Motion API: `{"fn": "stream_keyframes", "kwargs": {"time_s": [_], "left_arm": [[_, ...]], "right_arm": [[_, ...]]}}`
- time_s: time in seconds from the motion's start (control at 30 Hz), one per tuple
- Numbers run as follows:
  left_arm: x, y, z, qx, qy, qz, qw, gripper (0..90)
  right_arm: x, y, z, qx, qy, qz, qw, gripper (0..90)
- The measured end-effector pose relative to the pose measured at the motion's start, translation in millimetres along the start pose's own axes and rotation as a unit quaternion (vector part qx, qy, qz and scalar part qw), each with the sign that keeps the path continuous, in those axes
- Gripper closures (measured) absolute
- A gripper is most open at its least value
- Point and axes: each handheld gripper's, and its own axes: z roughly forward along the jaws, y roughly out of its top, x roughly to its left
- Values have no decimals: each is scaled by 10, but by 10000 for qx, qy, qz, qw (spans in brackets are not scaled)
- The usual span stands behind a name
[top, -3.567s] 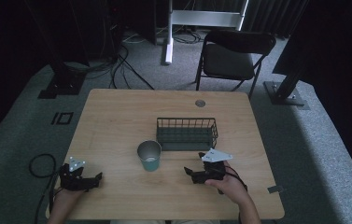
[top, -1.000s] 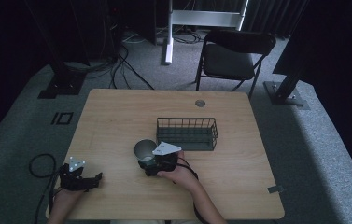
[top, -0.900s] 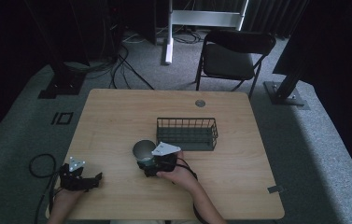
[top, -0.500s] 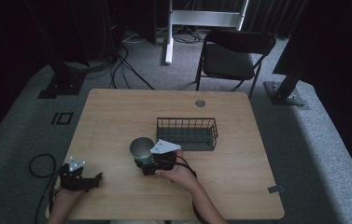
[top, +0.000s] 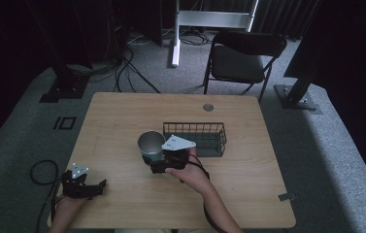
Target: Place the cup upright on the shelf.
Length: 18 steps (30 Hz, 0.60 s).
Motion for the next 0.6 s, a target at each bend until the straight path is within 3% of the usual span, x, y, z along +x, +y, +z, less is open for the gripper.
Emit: {"fn": "stream_keyframes", "kwargs": {"time_s": [0.33,0.6], "left_arm": [[0,1,-1,11,0,3,10000,5],[0,0,-1,7,0,1,10000,5]], "right_arm": [[-145,190,-216,-315,-244,73,9992,170],[-332,272,-381,-495,-625,138,9967,171]]}}
